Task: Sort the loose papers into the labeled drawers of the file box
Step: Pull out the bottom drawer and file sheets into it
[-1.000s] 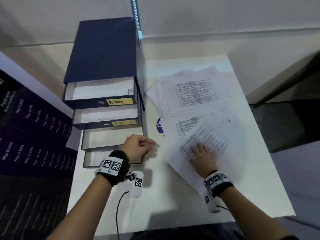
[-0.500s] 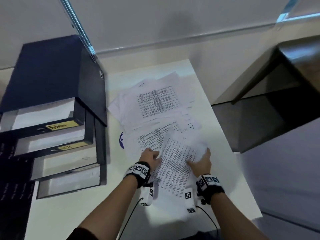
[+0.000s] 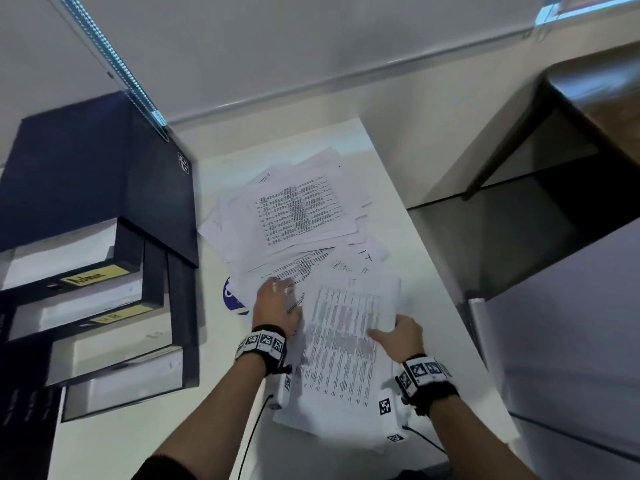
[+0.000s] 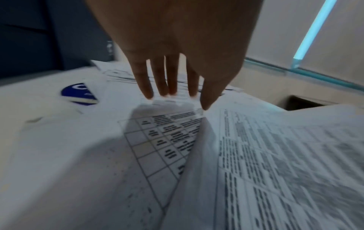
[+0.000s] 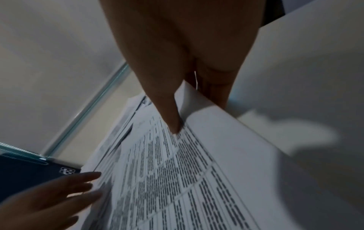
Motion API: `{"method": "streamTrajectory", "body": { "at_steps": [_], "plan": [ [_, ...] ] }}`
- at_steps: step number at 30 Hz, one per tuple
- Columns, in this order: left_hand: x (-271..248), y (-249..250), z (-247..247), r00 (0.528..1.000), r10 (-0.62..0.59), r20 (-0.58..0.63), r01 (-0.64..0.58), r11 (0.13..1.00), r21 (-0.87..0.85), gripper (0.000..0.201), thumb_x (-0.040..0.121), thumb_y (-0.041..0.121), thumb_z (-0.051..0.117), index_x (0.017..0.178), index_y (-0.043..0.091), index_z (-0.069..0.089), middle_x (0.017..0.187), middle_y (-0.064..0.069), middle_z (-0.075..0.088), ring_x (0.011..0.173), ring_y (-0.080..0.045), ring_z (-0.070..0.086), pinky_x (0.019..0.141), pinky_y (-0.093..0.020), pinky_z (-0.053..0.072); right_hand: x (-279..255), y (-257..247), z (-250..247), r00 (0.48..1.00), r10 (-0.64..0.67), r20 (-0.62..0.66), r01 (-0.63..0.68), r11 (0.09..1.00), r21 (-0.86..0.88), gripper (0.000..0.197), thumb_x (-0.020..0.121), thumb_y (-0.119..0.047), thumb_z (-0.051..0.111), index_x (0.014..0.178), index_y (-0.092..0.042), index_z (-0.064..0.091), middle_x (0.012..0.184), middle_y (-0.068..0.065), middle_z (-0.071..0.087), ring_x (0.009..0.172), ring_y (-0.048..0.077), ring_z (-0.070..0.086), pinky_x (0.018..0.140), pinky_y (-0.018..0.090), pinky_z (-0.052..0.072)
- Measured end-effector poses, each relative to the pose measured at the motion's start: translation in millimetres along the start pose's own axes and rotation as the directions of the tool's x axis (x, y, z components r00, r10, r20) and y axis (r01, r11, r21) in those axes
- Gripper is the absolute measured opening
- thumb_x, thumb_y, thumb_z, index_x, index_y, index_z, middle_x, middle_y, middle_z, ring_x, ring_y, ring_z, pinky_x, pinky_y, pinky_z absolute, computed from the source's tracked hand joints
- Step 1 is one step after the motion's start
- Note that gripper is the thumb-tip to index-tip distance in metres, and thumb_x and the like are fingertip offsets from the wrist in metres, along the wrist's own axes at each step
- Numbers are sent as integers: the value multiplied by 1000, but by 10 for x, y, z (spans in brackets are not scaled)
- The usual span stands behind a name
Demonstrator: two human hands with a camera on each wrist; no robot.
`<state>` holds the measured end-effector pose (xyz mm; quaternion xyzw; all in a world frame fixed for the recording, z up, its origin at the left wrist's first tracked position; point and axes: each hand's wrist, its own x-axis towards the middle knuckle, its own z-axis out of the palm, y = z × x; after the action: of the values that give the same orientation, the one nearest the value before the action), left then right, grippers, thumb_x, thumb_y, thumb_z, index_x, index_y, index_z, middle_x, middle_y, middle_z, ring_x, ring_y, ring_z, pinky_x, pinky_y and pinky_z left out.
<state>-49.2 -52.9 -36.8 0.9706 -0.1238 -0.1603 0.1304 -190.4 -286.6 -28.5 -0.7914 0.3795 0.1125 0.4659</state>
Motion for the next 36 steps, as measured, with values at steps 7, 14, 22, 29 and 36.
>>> {"method": "streamTrajectory", "body": {
  "at_steps": [7, 14, 22, 29, 36],
  "plan": [
    [-272, 63, 252, 980, 18, 196, -49, 987, 154, 67, 97, 41, 46, 156, 22, 20, 163, -14, 10, 147, -36, 15, 119, -43, 25, -33, -213, 61, 994, -7, -110, 3, 999, -39, 57, 72, -14, 83, 121, -6, 56, 134, 13, 29, 100, 30, 58, 98, 33, 51],
    [-480, 189, 161, 980, -123, 154, 182, 868, -461, 19, 85, 15, 70, 104, 19, 65, 95, 0, 64, 87, -16, 62, 72, -14, 47, -52, -166, 55, 979, 69, -193, -41, 989, 143, 85, 76, 4, 72, 147, -19, 30, 135, 18, 39, 102, 30, 52, 90, 36, 50],
    [-547, -105, 18, 979, -100, 178, 202, 591, -781, 30, 68, 8, 88, 94, 15, 75, 62, 5, 53, 59, -10, 49, 64, -18, 47, -255, -57, -66, 968, 108, -226, -69, 982, 174, 85, 77, -6, 79, 148, -9, 33, 127, 25, 61, 115, 39, 61, 97, 43, 48],
    [-761, -83, -376, 951, 2, 311, 237, 644, -728, 53, 76, 53, 78, 102, 9, 62, 69, 8, 61, 64, -4, 60, 64, -9, 42, -556, -463, -271, 942, -183, -280, 258, 930, 262, 15, 85, -26, 75, 86, -12, 73, 73, 3, 69, 65, 9, 64, 54, 17, 51],
    [-1069, -394, -725, 964, -32, 263, 232, 585, -777, 80, 57, 68, 83, 121, 26, 62, 113, 10, 72, 103, -5, 68, 93, -33, 56, -1005, -1397, -216, 821, -539, -189, 571, 765, 299, 19, 91, -19, 66, 109, -12, 68, 94, 1, 71, 83, -13, 65, 75, 7, 51]
  ]
}}
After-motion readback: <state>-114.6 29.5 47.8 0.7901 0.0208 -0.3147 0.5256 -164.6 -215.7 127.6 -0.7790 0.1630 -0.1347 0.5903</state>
